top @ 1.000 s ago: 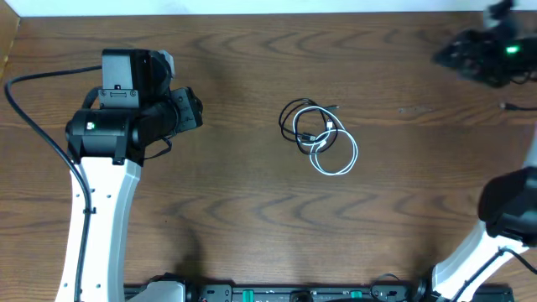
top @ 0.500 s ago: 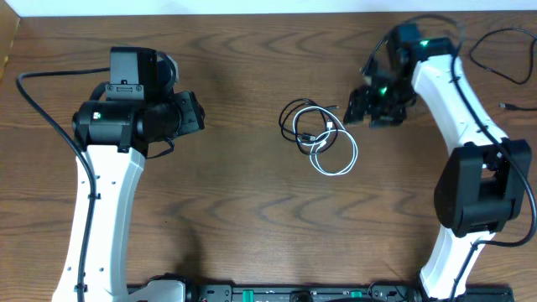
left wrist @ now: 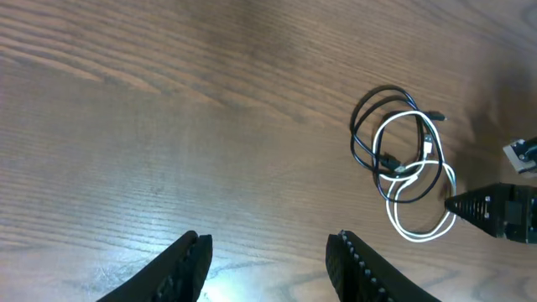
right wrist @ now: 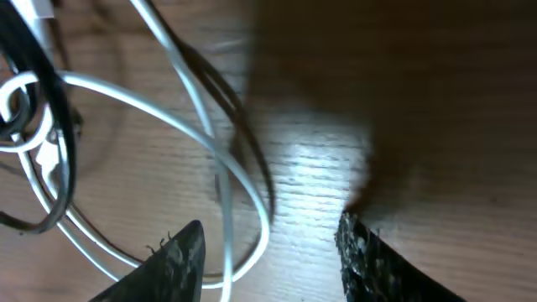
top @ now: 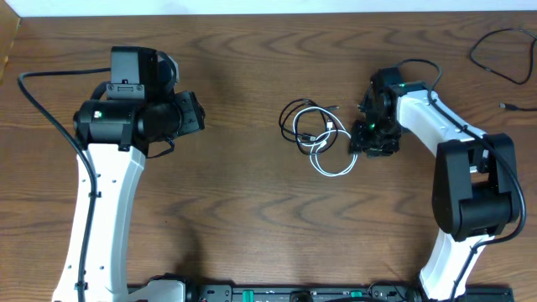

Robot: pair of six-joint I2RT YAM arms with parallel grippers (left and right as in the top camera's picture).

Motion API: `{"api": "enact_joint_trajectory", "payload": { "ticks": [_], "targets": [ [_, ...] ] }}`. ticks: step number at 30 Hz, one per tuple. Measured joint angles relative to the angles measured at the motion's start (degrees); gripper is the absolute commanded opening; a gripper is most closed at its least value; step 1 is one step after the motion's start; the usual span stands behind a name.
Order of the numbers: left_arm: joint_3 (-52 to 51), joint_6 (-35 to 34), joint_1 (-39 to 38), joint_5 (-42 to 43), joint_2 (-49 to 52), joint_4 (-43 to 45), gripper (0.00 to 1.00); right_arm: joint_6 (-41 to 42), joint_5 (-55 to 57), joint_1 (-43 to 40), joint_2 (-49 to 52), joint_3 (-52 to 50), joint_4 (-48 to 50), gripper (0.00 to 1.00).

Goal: Untangle cables

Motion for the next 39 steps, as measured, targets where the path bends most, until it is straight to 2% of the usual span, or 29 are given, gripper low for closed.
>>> {"api": "enact_joint_trajectory", "payload": {
  "ticks": [6, 7, 8, 9, 14, 16, 19, 22, 28, 31, 35, 39],
  "targets": [
    [0.0, 0.0, 0.0, 0.0, 0.0, 0.0, 0.5, 4.7, 0.8, 3.6, -1.3, -2.7, 5.1, 0.24],
    [0.0, 0.0, 0.0, 0.0, 0.0, -0.1, 0.5, 5.4, 0.8, 4.1, -1.6, -3.3, 5.8, 0.18],
    [0.0, 0.0, 0.0, 0.0, 0.0, -0.2, 0.5, 6.3, 0.8, 4.6, -2.0, -4.2, 6.8, 0.02],
    [0.0, 0.0, 0.0, 0.0, 0.0, -0.2, 0.49, 7.5, 1.0, 5.0, -2.3, -4.8, 7.3, 0.01],
    [0.0, 0.0, 0.0, 0.0, 0.0, -0.2, 0.49, 9.2, 2.2, 5.3, -2.4, -4.7, 6.1, 0.01],
    [0.0, 0.0, 0.0, 0.0, 0.0, -0.2, 0.5, 8.3, 3.4, 5.3, -2.0, -2.8, 0.4, 0.01],
    [0.0, 0.0, 0.0, 0.0, 0.0, -0.2, 0.49, 7.1, 4.1, 5.2, -3.0, 2.0, -6.1, 0.01],
    [0.0, 0.0, 0.0, 0.0, 0.0, -0.2, 0.49, 5.7, 4.6, 5.4, -9.9, 10.4, -8.8, 0.01],
    [0.0, 0.0, 0.0, 0.0, 0.1, -0.2, 0.49, 4.7, 4.0, 5.6, -29.4, 24.7, -5.2, 0.01],
    [0.0, 0.0, 0.0, 0.0, 0.1, -0.2, 0.5, 4.6, 3.4, 5.6, -32.5, 26.9, -1.6, 0.01],
    [0.0, 0.0, 0.0, 0.0, 0.1, -0.2, 0.5, 4.6, 3.9, 5.7, -34.7, 27.9, -2.1, 0.01],
    [0.0, 0.0, 0.0, 0.0, 0.1, -0.2, 0.49, 4.7, 7.1, 5.3, -33.7, 28.2, -11.6, 0.16]
  ]
}}
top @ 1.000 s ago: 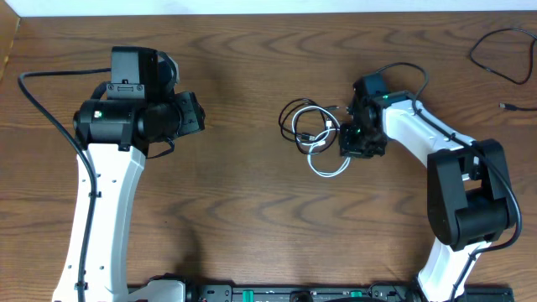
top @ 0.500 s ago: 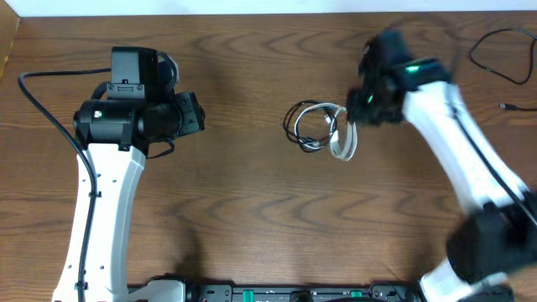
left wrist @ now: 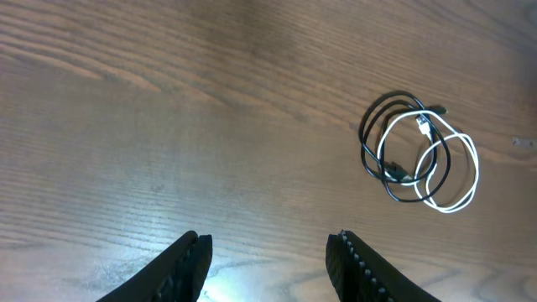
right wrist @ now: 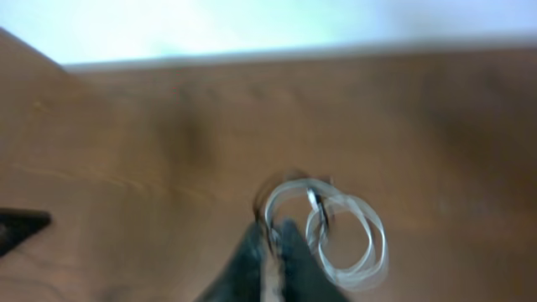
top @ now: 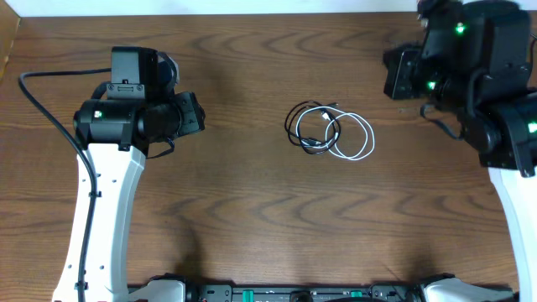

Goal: Untangle cables

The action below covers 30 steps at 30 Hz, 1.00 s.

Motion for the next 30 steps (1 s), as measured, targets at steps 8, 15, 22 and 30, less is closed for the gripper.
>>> {"api": "enact_joint_trajectory", "payload": {
  "ticks": [8, 15, 22, 30],
  "targets": [
    [0.0, 0.0, 0.0, 0.0, 0.0, 0.0, 0.49, -3.0, -1.0, -5.9, 12.4, 0.0, -11.8, 0.43],
    [0.0, 0.0, 0.0, 0.0, 0.0, -0.5, 0.5, -19.1, -11.7, -10.8, 28.3, -0.1, -14.5, 0.45],
    [0.0, 0.0, 0.0, 0.0, 0.0, -0.7, 0.5, -33.2, -23.4, -15.9, 43.0, -0.1, -14.4, 0.48],
    [0.0, 0.0, 0.0, 0.0, 0.0, -1.1, 0.5, -37.4, -26.7, -16.2, 53.9, -0.1, -10.5, 0.47]
  ]
}}
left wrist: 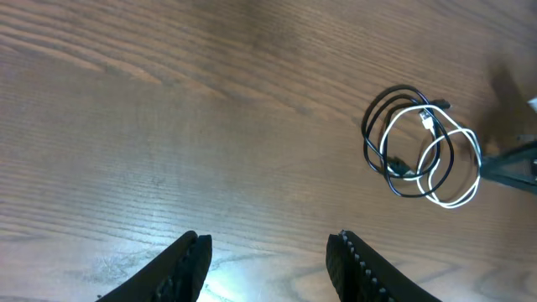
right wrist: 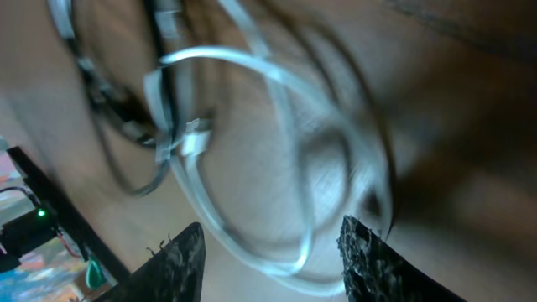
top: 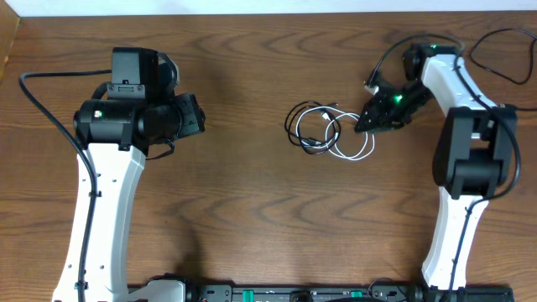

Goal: Untangle cables

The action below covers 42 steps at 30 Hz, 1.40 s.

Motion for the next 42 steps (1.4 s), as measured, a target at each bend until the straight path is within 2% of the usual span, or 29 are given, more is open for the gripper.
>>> {"api": "enact_joint_trajectory", "payload": {
  "ticks": [4, 5, 6, 7, 11, 15, 20, 24, 26, 31, 37, 42],
  "targets": [
    [0.0, 0.0, 0.0, 0.0, 0.0, 0.0, 0.5, -1.1, -4.6, 0.0, 1.6, 0.2, 0.3, 0.41],
    [0.0, 0.0, 0.0, 0.0, 0.0, 0.0, 0.5, -2.1, -6.3, 0.0, 2.2, 0.4, 0.4, 0.34],
    [0.0, 0.0, 0.0, 0.0, 0.0, 0.0, 0.5, -2.7, -7.6, 0.0, 2.8, 0.4, 0.4, 0.21],
    [0.0, 0.0, 0.0, 0.0, 0.0, 0.0, 0.5, -3.8, -8.6, 0.1, 3.3, 0.4, 0.6, 0.01],
    [0.0, 0.0, 0.0, 0.0, 0.0, 0.0, 0.5, -4.4, -8.9, 0.5, 4.6, 0.4, 0.9, 0.01],
    [0.0, 0.0, 0.0, 0.0, 0.1, 0.0, 0.5, -4.6, -7.7, 0.0, 4.4, 1.4, -4.9, 0.01],
    [0.0, 0.0, 0.0, 0.0, 0.1, 0.0, 0.5, -4.1, -6.7, -0.1, -4.8, 2.3, -5.9, 0.01],
    [0.0, 0.0, 0.0, 0.0, 0.1, -0.1, 0.5, 0.0, -4.9, 1.8, -22.0, 4.4, -1.2, 0.01],
    [0.0, 0.0, 0.0, 0.0, 0.1, -0.1, 0.5, 4.7, -2.3, 4.6, -32.6, 5.8, 2.6, 0.01],
    [0.0, 0.0, 0.0, 0.0, 0.1, -0.2, 0.5, 13.5, 3.3, 11.0, -43.7, 6.1, 10.6, 0.01],
    [0.0, 0.0, 0.0, 0.0, 0.1, 0.0, 0.5, 21.6, 7.9, 15.8, -47.3, 6.1, 20.5, 0.01],
    [0.0, 0.0, 0.0, 0.0, 0.1, 0.1, 0.5, 27.2, 9.4, 16.4, -47.3, 6.0, 25.2, 0.01]
  ]
}}
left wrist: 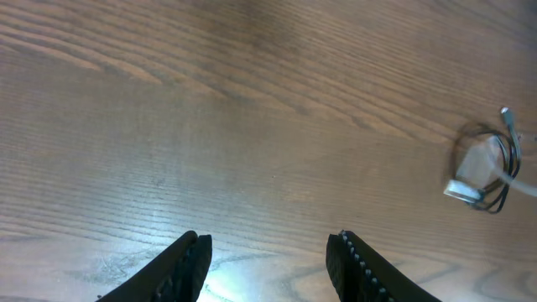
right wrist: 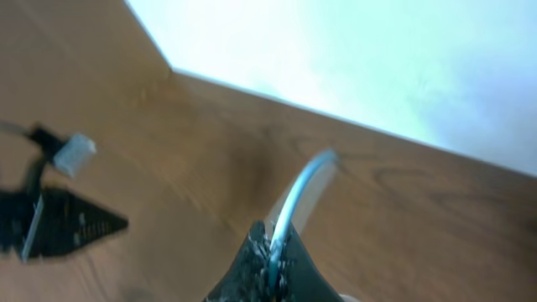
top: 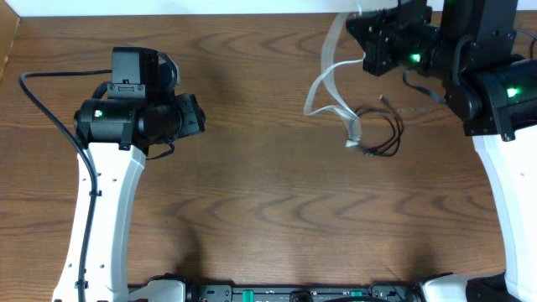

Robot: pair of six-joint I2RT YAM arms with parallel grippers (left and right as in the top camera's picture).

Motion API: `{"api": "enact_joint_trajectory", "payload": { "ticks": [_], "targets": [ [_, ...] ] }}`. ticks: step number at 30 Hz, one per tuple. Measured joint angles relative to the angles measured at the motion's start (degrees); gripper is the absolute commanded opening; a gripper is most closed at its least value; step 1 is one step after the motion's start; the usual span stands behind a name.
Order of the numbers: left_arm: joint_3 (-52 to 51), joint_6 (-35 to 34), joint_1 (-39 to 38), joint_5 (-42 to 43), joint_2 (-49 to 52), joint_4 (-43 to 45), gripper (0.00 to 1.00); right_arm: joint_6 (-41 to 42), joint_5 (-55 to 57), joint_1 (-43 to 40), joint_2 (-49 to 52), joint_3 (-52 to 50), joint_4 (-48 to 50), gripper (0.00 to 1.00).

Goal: Untangle cables

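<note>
My right gripper (top: 356, 20) is raised over the table's far edge, shut on a white cable (top: 317, 84). The cable hangs blurred from it down to a white plug (top: 352, 141). In the right wrist view the white cable (right wrist: 295, 195) runs out of the shut right gripper (right wrist: 273, 245). A black cable (top: 388, 134) lies on the table in a loose loop beside that plug. Far left, my left gripper (top: 198, 116) is open and holds nothing. In the left wrist view the left gripper (left wrist: 268, 243) is open, with the black cable (left wrist: 502, 159) and white plug (left wrist: 463, 190) far right.
The wooden table (top: 252, 193) ends at a white strip along the far edge (top: 210, 7). The right arm's body (top: 495, 92) fills the upper right corner. A black base rail (top: 277, 294) runs along the near edge.
My right gripper was open, low at the white loop on the table. Now it is high at the far edge, shut on the white cable. The black cable lies further right. Left arm unchanged.
At first my right gripper stood open at the bundle's right side. Then it was up high and shut, the bundle lying slightly further right. It was then down at the white loop, open. Now it holds the white cable aloft, the black one still on the table.
</note>
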Motion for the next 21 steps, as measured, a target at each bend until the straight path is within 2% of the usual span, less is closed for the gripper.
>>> {"api": "enact_joint_trajectory", "payload": {
  "ticks": [5, 9, 15, 19, 21],
  "targets": [
    [0.0, 0.0, 0.0, 0.0, 0.0, 0.0, 0.5, 6.3, 0.6, -0.3, 0.0, 0.5, 6.6, 0.01],
    [0.0, 0.0, 0.0, 0.0, 0.0, 0.3, 0.5, 8.9, 2.4, -1.8, -0.2, 4.2, 7.3, 0.01],
    [0.0, 0.0, 0.0, 0.0, 0.0, 0.7, 0.5, 9.7, 11.9, -7.0, -4.4, 7.2, 3.9, 0.01],
    [0.0, 0.0, 0.0, 0.0, 0.0, 0.9, 0.5, 9.7, 17.5, -13.5, -6.1, 7.6, -1.4, 0.01],
    [0.0, 0.0, 0.0, 0.0, 0.0, 0.9, 0.5, 9.7, 19.9, -19.4, -5.8, 7.6, -5.3, 0.01]
  ]
}}
